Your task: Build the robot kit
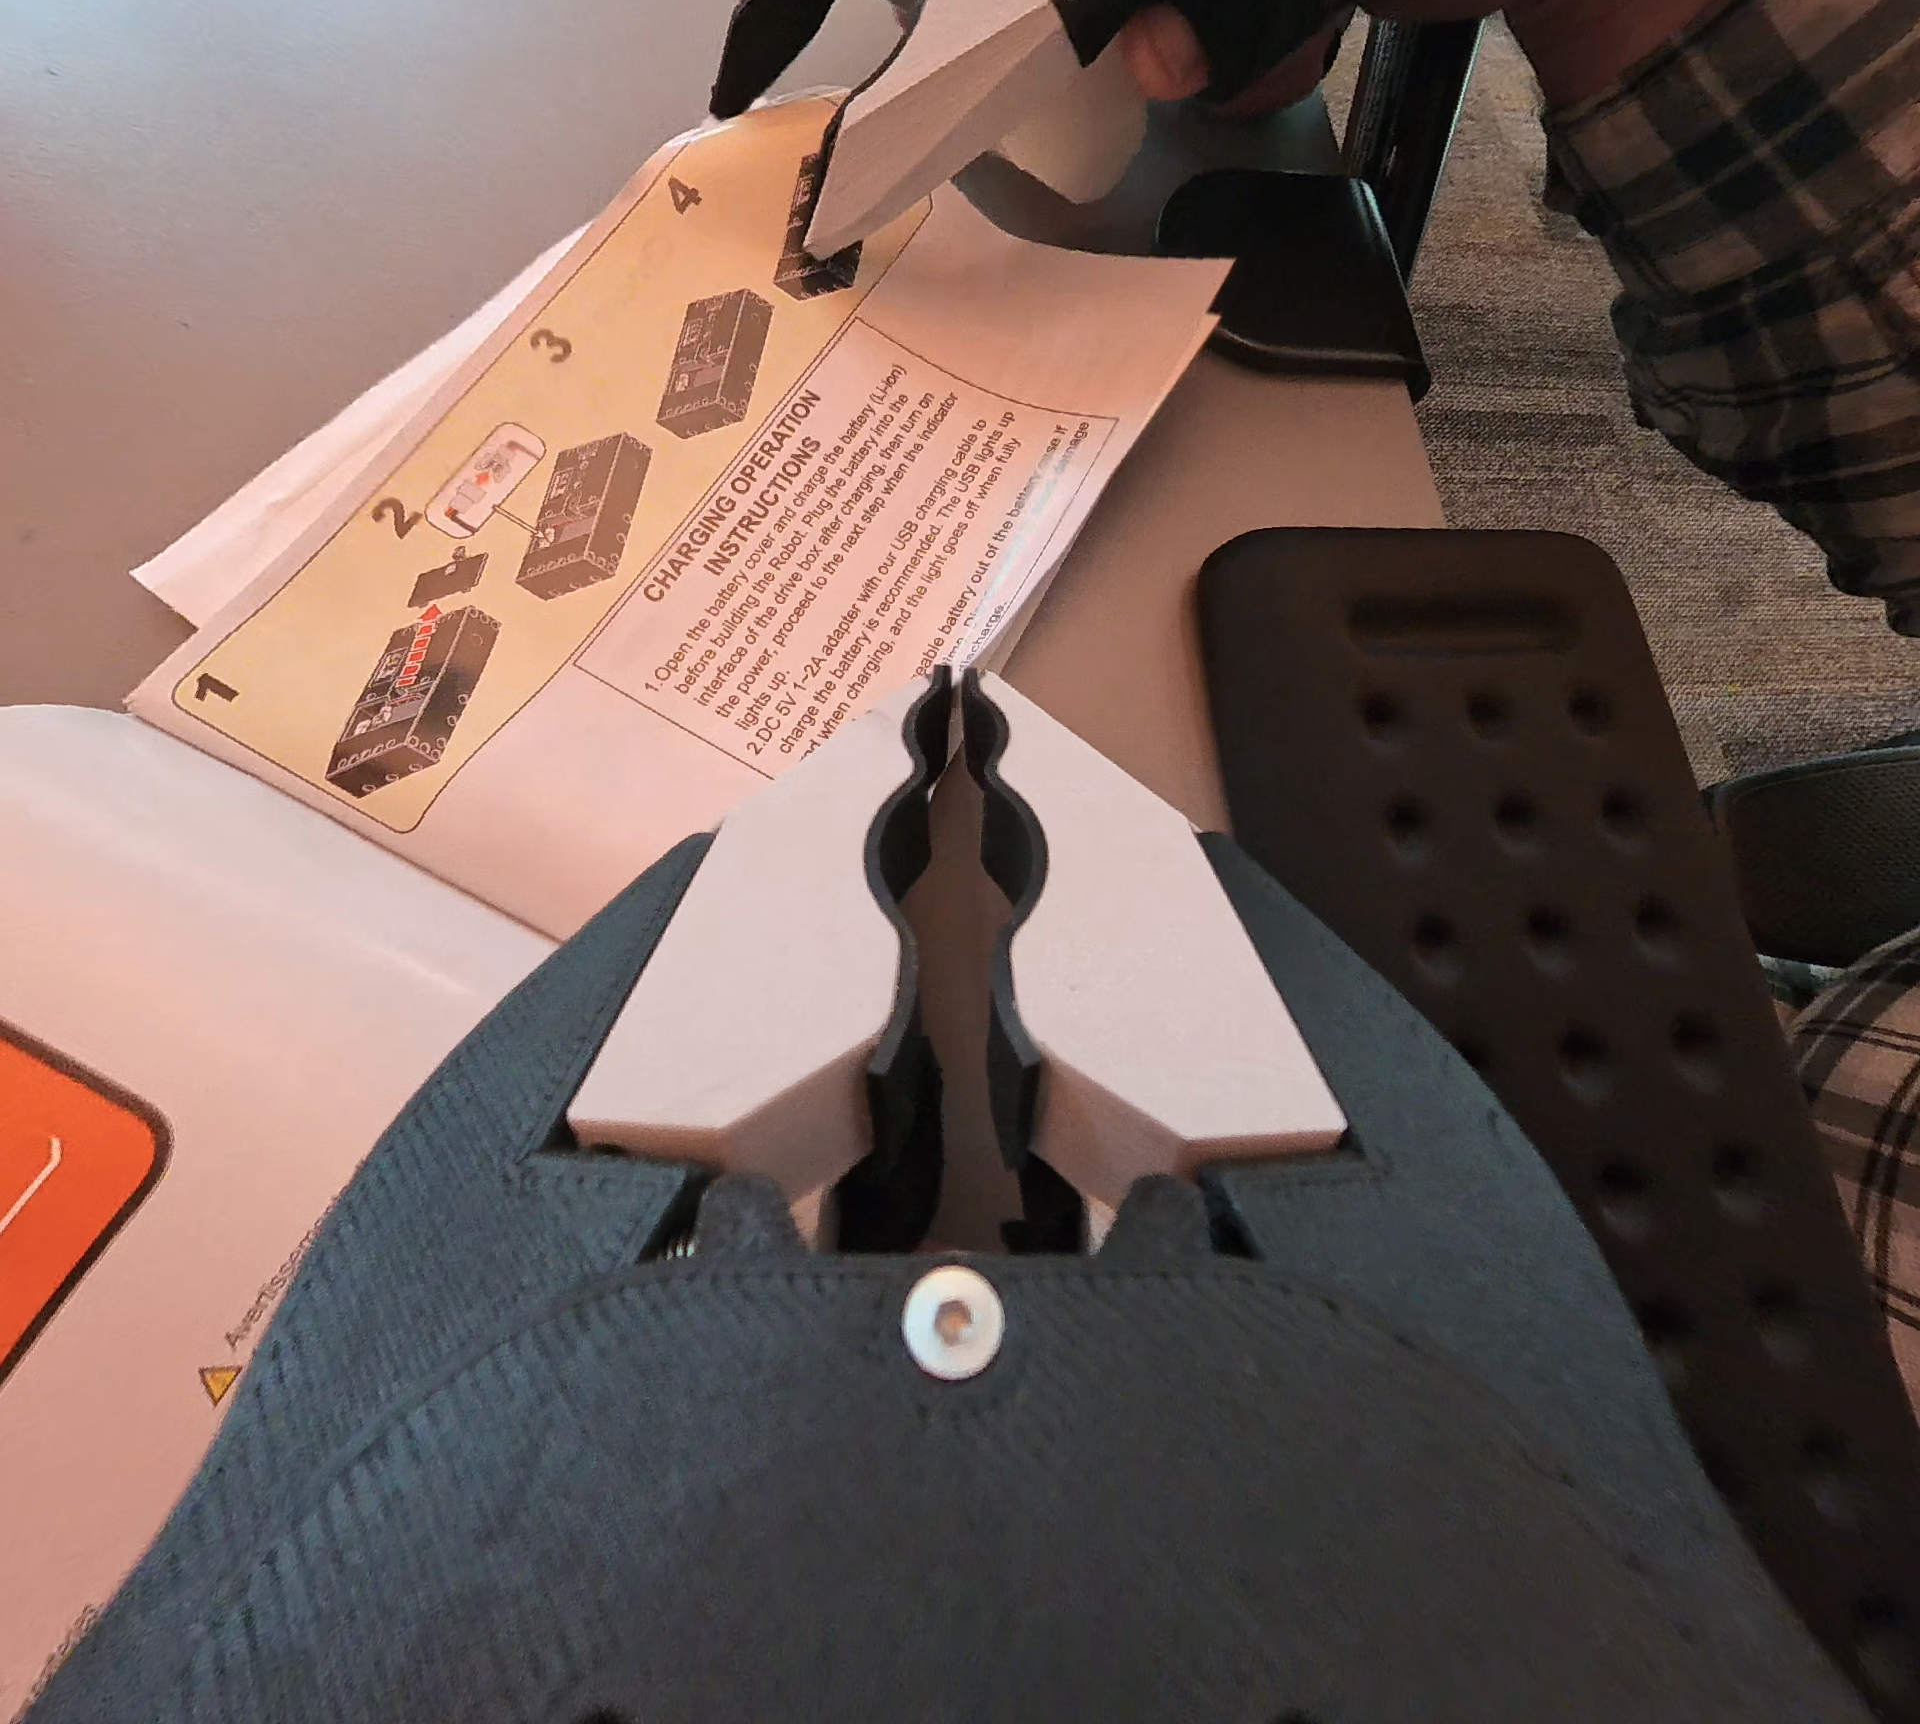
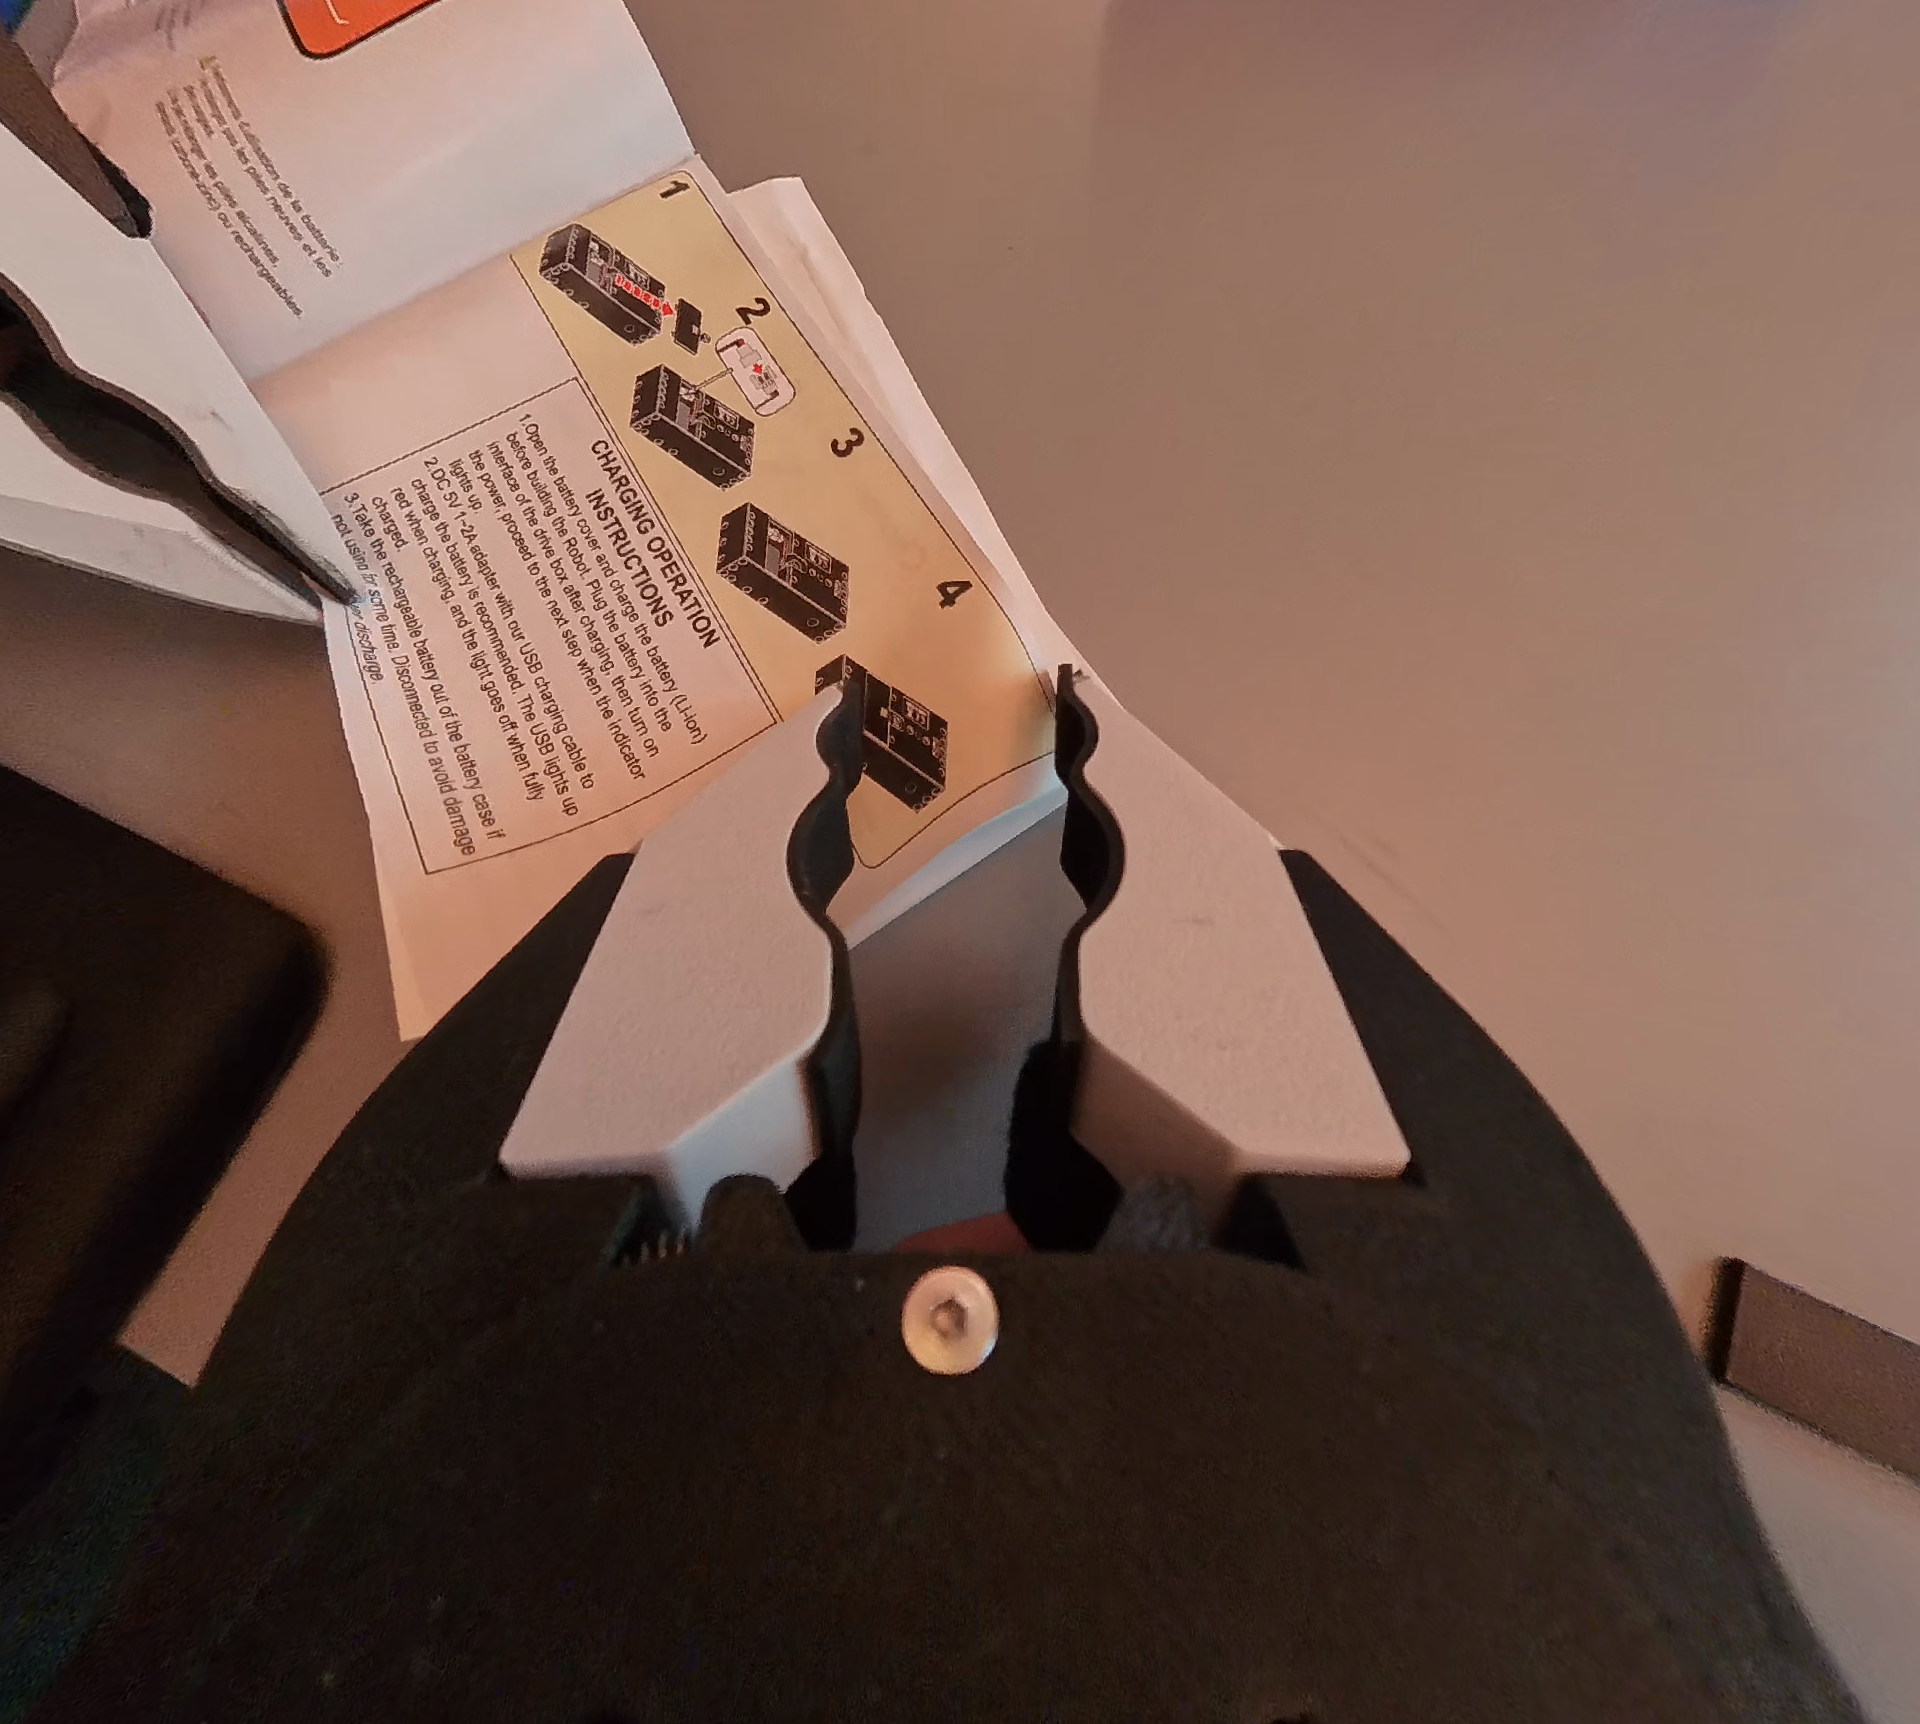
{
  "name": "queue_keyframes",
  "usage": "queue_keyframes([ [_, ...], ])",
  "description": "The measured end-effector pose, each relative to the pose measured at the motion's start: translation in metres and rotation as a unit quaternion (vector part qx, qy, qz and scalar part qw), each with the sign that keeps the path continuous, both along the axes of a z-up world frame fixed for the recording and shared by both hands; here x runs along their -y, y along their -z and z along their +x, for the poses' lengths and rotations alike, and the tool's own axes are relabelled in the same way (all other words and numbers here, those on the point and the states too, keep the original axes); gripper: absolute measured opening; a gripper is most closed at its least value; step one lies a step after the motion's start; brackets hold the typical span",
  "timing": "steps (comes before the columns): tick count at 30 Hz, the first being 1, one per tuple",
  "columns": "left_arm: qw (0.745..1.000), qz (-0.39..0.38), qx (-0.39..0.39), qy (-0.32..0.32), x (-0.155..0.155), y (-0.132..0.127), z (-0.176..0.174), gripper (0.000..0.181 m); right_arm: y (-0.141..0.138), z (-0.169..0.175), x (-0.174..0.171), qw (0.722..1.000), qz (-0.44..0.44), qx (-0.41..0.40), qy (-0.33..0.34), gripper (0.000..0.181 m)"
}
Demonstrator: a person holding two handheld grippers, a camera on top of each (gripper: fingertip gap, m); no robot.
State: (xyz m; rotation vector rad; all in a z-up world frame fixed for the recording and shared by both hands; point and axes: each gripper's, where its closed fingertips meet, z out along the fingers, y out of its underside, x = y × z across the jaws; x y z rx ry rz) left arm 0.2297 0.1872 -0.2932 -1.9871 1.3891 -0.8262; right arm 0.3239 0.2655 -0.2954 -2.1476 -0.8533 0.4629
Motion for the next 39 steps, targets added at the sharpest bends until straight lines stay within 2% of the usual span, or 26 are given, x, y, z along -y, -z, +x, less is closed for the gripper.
queue_keyframes([
  [6,1.000,-0.005,0.008,-0.009,-0.003,-0.002,-0.002,0.000,-0.015,0.000,0.007,0.999,0.027,-0.020,0.013,0.041],
  [11,1.000,-0.007,0.017,-0.017,-0.004,-0.005,-0.002,0.000,-0.043,0.004,0.017,0.997,0.065,-0.043,0.026,0.042],
  [16,0.999,-0.013,0.041,-0.032,-0.008,-0.014,-0.002,0.000,-0.063,0.004,0.037,0.995,0.082,-0.063,0.008,0.038],
  [21,0.997,-0.024,0.064,-0.047,-0.012,-0.023,-0.005,0.000,-0.063,-0.004,0.056,0.994,0.084,-0.066,-0.039,0.032],
  [31,0.995,-0.030,0.079,-0.059,-0.014,-0.029,-0.007,0.000,-0.061,-0.013,0.055,0.993,0.101,-0.045,-0.050,0.005],
  [39,0.994,-0.039,0.083,-0.059,-0.014,-0.029,-0.007,0.000,-0.067,-0.015,0.066,0.988,0.115,-0.049,-0.085,0.018],
])
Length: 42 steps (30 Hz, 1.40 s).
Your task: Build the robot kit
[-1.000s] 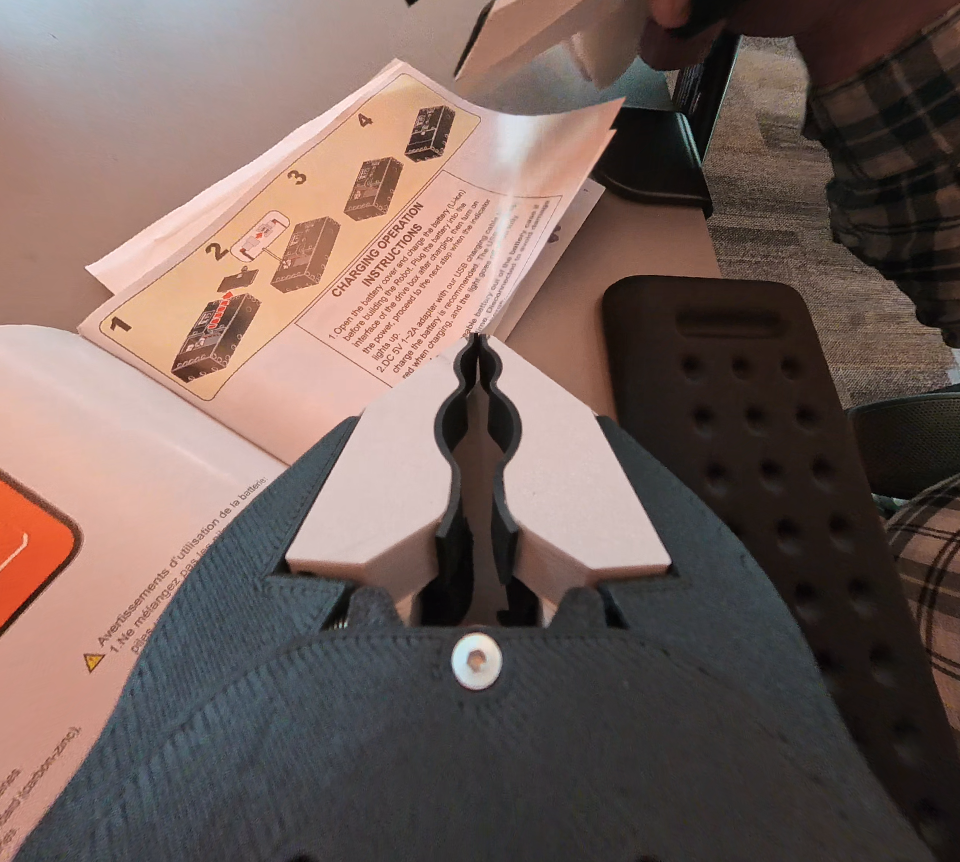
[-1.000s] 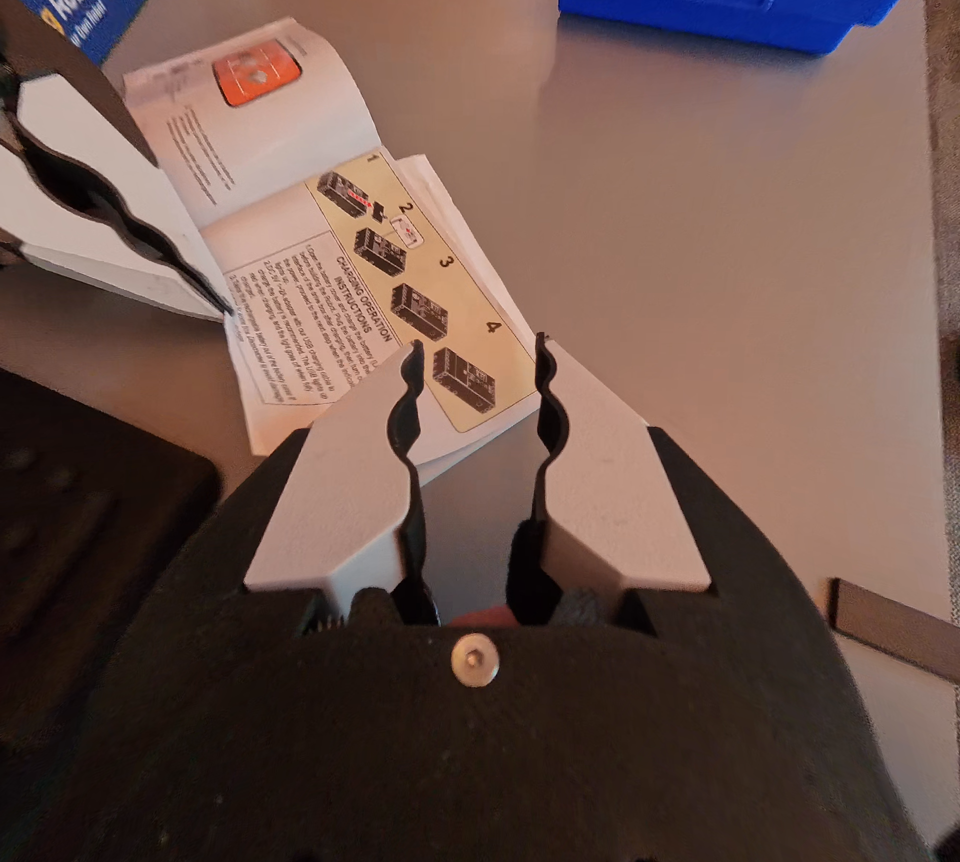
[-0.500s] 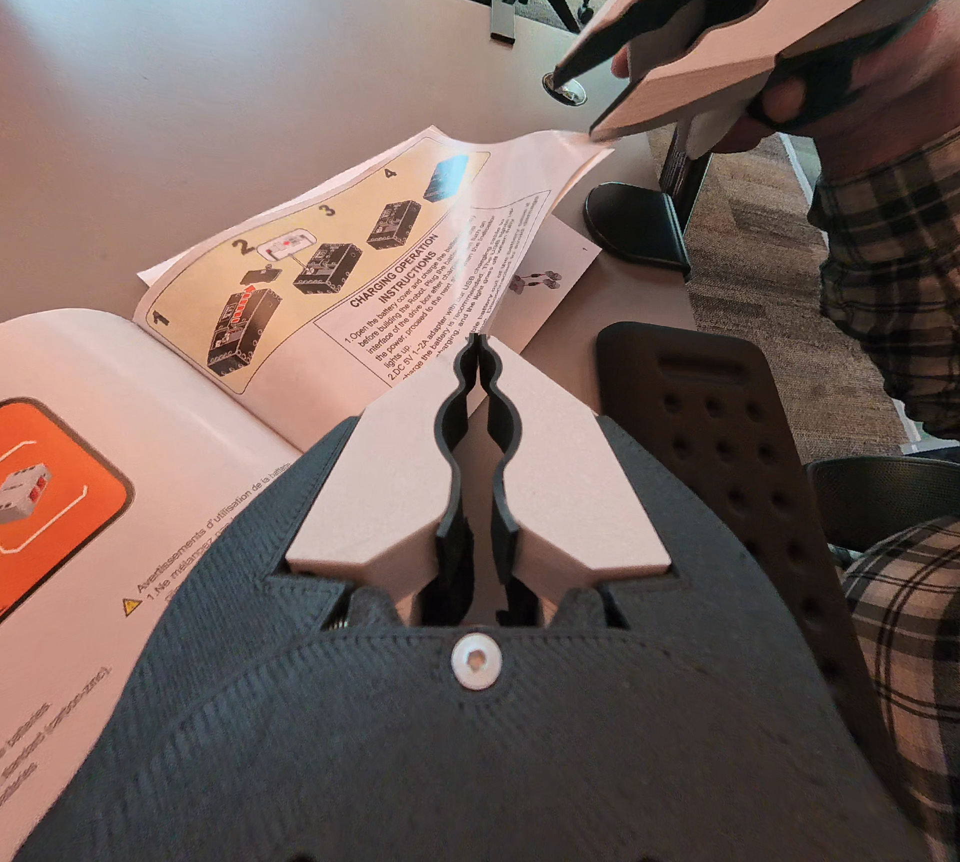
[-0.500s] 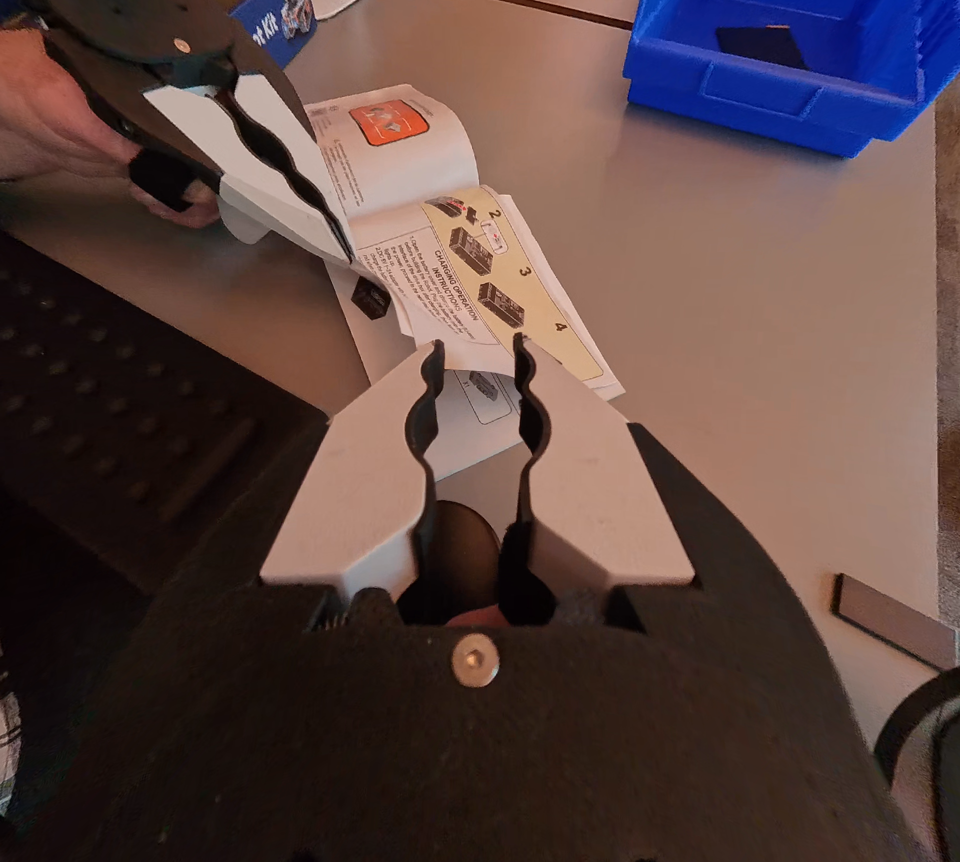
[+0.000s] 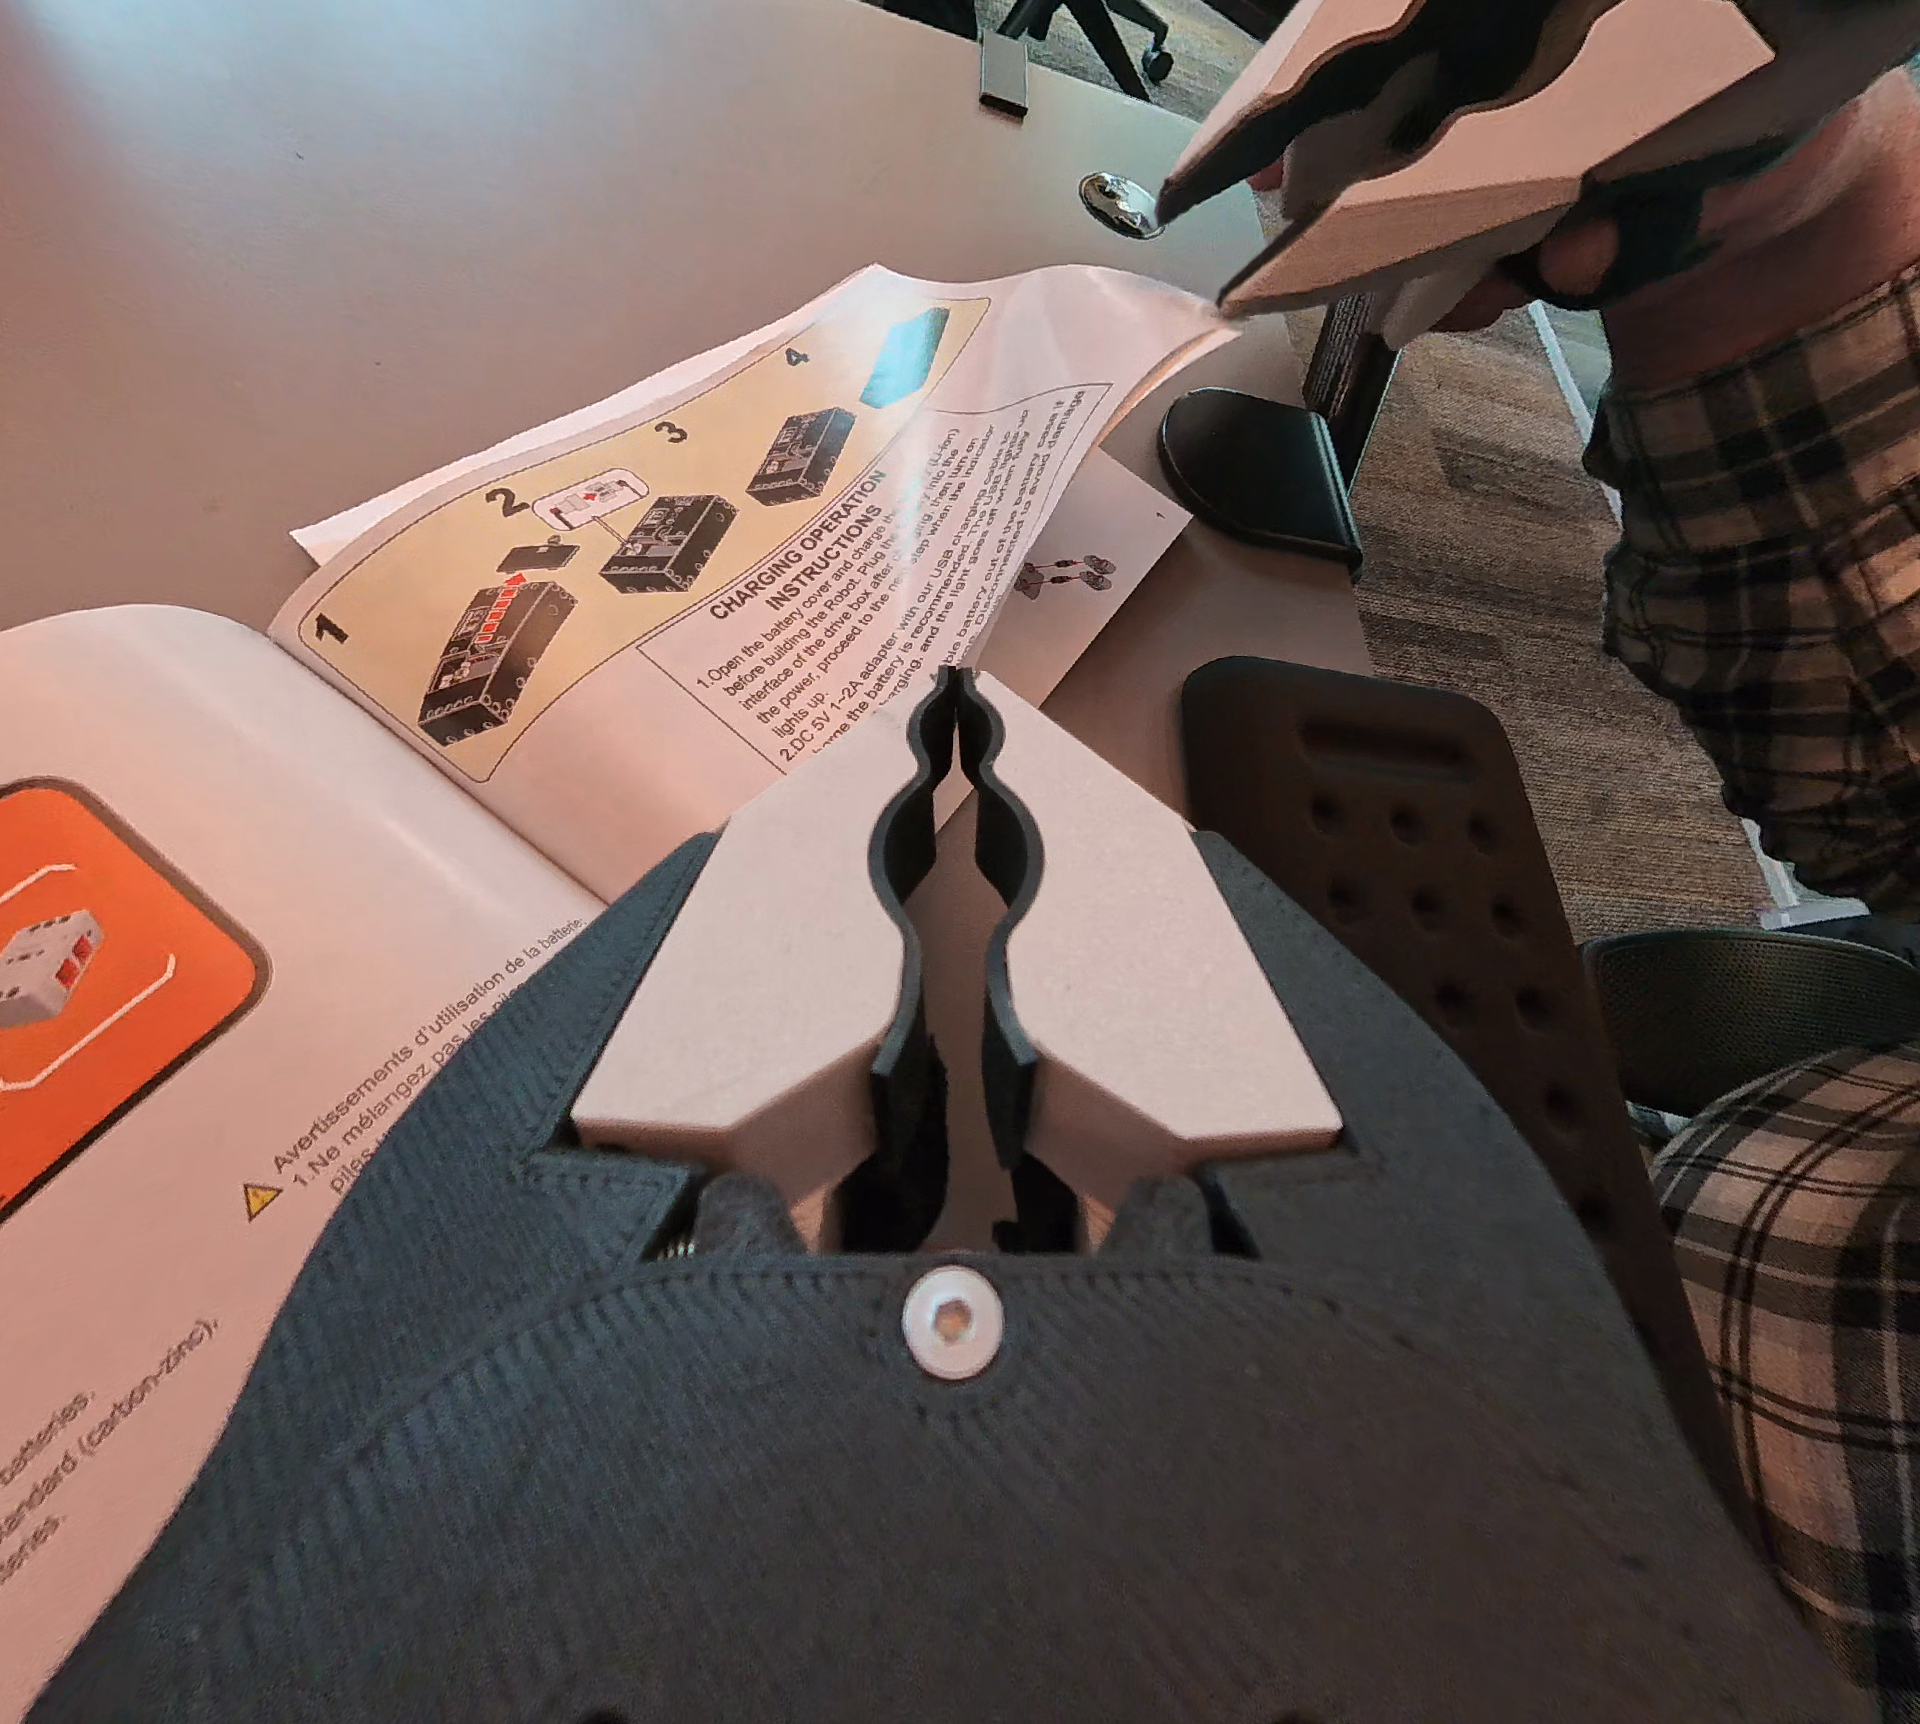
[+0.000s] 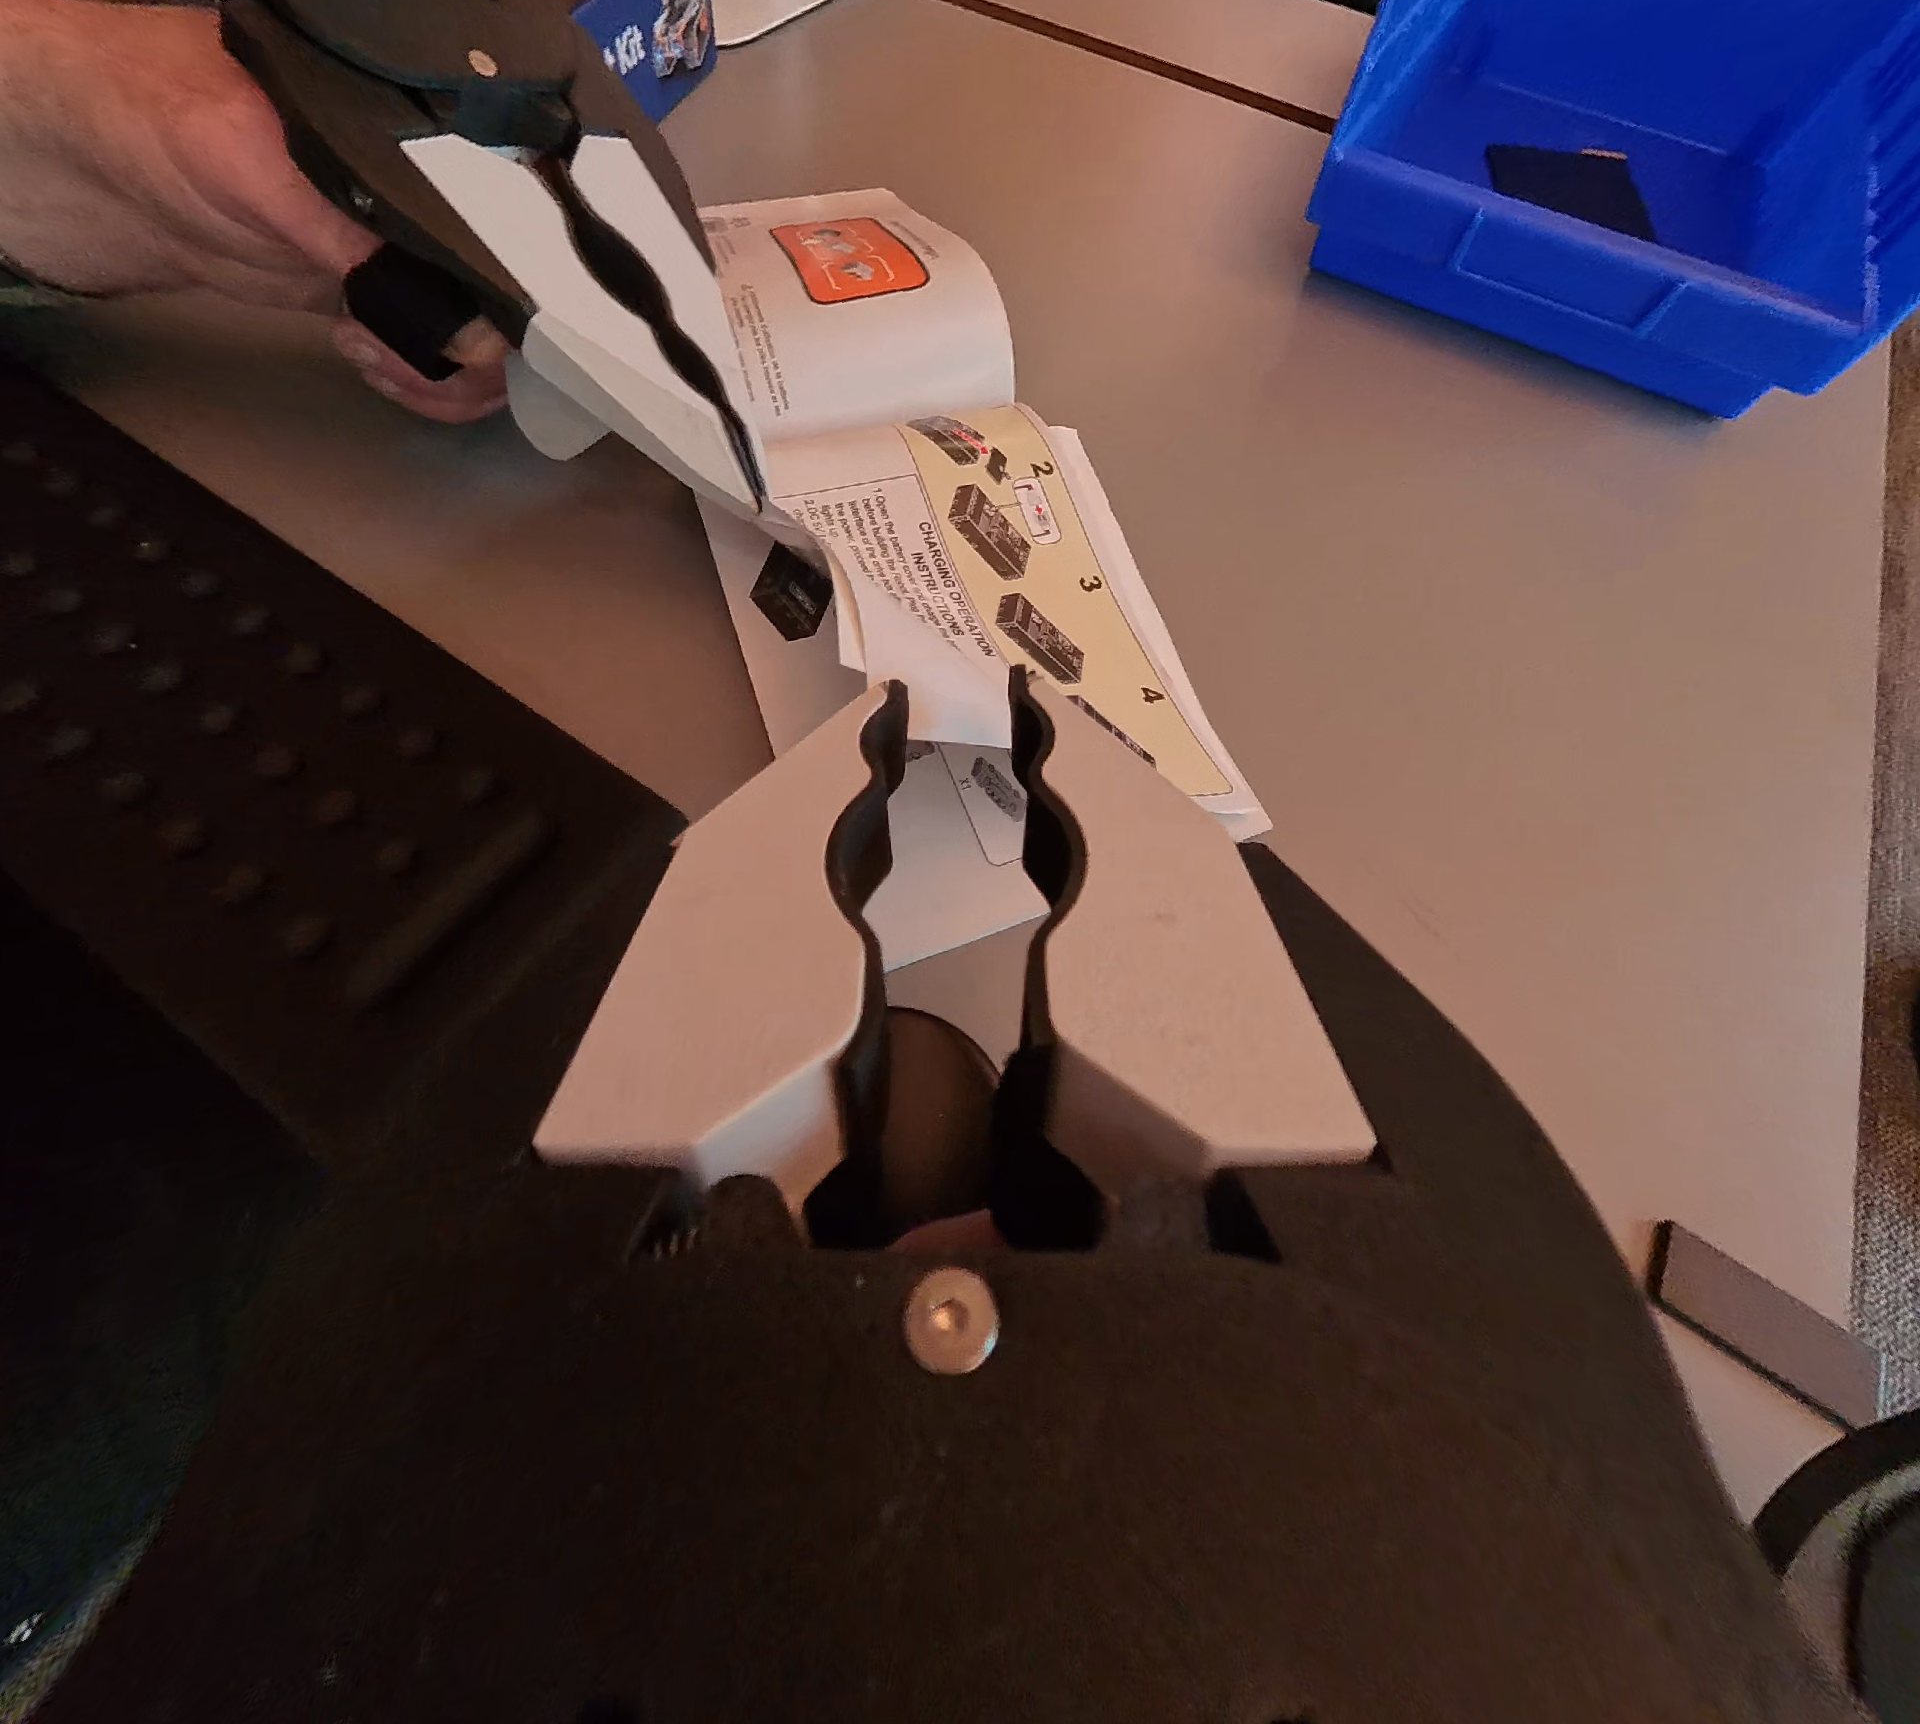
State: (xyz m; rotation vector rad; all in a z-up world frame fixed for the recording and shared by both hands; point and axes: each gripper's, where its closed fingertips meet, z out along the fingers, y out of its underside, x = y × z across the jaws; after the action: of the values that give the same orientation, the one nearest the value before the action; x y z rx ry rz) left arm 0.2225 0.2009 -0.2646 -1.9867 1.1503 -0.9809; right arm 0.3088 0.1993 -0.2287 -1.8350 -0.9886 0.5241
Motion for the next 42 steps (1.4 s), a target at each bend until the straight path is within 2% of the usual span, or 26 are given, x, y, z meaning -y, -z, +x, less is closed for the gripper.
queue_keyframes([
  [8,1.000,-0.005,0.001,0.003,0.001,0.001,0.001,0.000,-0.007,0.000,0.003,1.000,0.020,0.009,-0.020,0.017],
  [11,1.000,-0.006,0.002,0.002,0.001,0.000,0.001,0.000,-0.001,0.000,0.006,0.999,0.020,0.039,-0.033,0.018],
  [19,1.000,-0.010,0.005,0.002,0.000,0.000,0.000,0.000,-0.005,-0.003,0.008,0.998,0.025,0.036,-0.044,0.017],
  [29,1.000,-0.010,0.005,0.004,0.001,0.000,0.000,0.000,-0.008,-0.001,-0.004,0.999,0.035,0.032,-0.021,0.009],
  [36,1.000,-0.011,0.002,0.010,0.002,0.000,0.000,0.000,-0.014,-0.001,-0.012,0.999,0.039,0.014,-0.015,0.014],
  [42,1.000,-0.009,0.002,0.012,0.003,0.000,-0.001,0.000,-0.012,-0.007,-0.017,0.999,0.036,0.023,-0.029,0.000],
])
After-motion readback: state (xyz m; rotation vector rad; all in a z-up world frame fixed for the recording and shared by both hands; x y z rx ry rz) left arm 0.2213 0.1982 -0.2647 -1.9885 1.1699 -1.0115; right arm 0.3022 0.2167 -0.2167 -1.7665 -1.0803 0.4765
